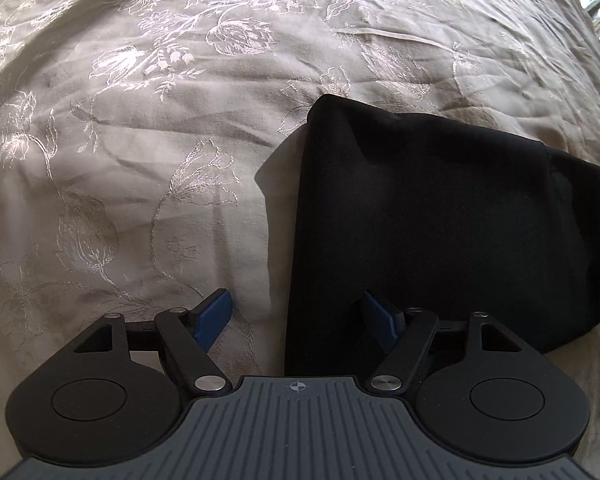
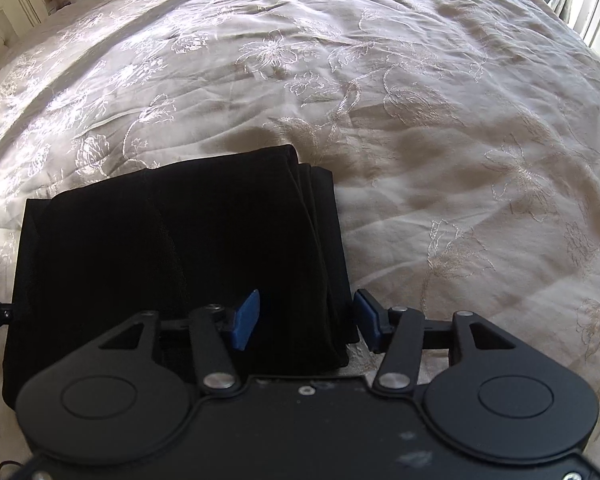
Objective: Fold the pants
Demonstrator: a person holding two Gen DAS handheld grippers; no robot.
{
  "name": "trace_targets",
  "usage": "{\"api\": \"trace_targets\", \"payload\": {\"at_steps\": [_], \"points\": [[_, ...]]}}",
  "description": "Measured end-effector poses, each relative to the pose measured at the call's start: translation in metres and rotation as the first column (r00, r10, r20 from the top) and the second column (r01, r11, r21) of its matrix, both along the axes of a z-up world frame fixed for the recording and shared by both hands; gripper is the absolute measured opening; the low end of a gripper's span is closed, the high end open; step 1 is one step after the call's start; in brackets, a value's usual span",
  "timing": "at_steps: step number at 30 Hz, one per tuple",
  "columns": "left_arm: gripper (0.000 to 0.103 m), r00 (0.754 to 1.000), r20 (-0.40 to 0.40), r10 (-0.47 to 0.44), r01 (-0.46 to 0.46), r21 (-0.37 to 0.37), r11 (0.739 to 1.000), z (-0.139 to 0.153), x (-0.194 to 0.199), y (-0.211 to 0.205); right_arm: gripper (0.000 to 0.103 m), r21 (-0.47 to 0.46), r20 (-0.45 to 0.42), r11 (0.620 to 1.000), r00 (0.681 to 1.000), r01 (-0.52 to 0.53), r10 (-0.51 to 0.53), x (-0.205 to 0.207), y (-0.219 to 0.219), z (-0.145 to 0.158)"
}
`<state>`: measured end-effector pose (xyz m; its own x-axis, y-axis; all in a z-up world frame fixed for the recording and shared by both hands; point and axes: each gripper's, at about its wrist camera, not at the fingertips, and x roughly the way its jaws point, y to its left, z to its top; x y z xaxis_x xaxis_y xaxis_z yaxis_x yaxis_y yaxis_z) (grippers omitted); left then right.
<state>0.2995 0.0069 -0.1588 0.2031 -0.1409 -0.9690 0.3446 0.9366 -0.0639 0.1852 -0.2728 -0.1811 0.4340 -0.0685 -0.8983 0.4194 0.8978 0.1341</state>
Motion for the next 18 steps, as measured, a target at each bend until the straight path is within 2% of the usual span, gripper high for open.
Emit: {"api": "trace_targets", "payload": {"at_steps": [5,9,13,15,17,18], "points": [[0.078,1.000,-0.008,-0.019,0.019,-0.022,1.000,-0.007,0.012,-0.010,0.061,0.063,0.003,0.998,1.000,0.018,-0.018,0.003,-0.013,-0.007],[0.090,1.000,-0.014,-0.020,0.019,-0.040,0.999,-0.014,0.024,-0.018,0.065,0.125,0.007,0.992,1.000,0.024,-0.025,0.012,-0.024,-0.016],[0.100,0.999,-0.040,0.009,-0.013,-0.080,0.997,-0.024,0.035,-0.019,0.073,0.219,0.012,0.974,0.998,0.051,-0.055,0.021,-0.038,-0.029],[0.100,0.998,-0.055,0.040,-0.046,-0.110,0.993,-0.026,0.039,-0.015,0.076,0.262,0.017,0.963,0.997,0.071,-0.078,0.022,-0.042,-0.034],[0.096,0.998,-0.042,0.057,-0.062,-0.136,0.989,-0.024,0.037,-0.012,0.076,0.283,0.024,0.956,0.996,0.081,-0.091,0.023,-0.043,-0.036],[0.081,0.998,-0.029,0.057,-0.061,-0.155,0.986,-0.021,0.034,-0.010,0.076,0.283,0.027,0.956,0.996,0.079,-0.090,0.023,-0.042,-0.036]]}}
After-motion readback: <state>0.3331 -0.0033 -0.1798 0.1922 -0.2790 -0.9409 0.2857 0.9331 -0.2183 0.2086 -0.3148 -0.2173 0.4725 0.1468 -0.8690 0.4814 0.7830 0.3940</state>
